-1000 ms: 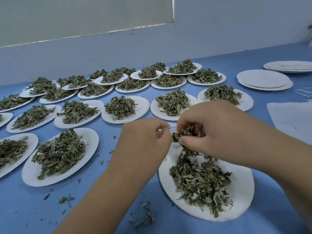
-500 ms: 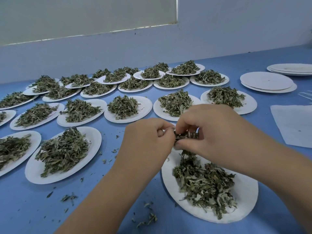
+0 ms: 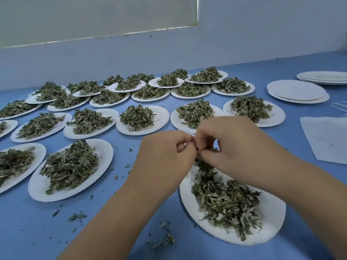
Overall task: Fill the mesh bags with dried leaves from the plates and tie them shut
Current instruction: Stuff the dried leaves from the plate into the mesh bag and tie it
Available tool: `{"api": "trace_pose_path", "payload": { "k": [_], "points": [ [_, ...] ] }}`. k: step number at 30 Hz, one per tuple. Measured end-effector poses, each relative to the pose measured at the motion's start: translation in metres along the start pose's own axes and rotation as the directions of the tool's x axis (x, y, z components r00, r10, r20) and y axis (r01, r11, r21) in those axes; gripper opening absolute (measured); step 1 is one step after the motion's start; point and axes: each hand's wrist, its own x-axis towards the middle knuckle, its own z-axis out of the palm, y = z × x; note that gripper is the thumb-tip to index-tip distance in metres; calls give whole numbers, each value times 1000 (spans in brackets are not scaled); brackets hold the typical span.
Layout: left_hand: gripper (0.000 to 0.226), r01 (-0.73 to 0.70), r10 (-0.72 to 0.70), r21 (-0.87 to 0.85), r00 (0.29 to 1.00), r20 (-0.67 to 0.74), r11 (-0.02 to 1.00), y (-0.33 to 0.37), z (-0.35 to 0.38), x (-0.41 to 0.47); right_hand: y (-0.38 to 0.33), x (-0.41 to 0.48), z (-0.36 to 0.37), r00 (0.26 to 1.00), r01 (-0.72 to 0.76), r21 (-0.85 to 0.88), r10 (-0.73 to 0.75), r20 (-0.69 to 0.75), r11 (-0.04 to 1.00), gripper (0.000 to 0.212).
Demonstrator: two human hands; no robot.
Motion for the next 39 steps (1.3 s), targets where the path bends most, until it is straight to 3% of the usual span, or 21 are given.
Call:
{"api": "trace_pose_path", "payload": {
  "k": [9, 11, 14, 20, 24, 29, 39],
  "points": [
    [19, 77, -79, -50, 996, -31, 996, -4, -4, 3, -1, -3, -9, 999, 30, 109, -28, -19, 994, 10],
    [15, 117, -120, -77, 992, -38, 990, -5, -5, 4, 1, -3, -15, 998, -5, 144, 15, -69, 990, 5],
    [15, 159, -163, -105, 986, -31, 982, -8, -7, 6, 7, -2, -24, 982, -138, 145, 154, -106, 980, 13],
    [14, 191, -195, -113, 981, -24, 975, -10, -5, 5, 9, -5, -25, 923, -303, 132, 256, 289, 944, 60],
    [14, 190, -194, -103, 981, -27, 976, -11, -5, 5, 3, -8, -12, 919, -289, 100, 246, 309, 952, 72],
    [14, 176, -180, -102, 983, -34, 979, -11, -4, 6, 0, -7, 0, 960, -237, 40, 227, 167, 971, 53],
    [19, 18, -20, -33, 998, -57, 999, -7, -1, 1, 4, -5, -4, 969, -237, 256, 247, -9, 937, 19]
  ]
}}
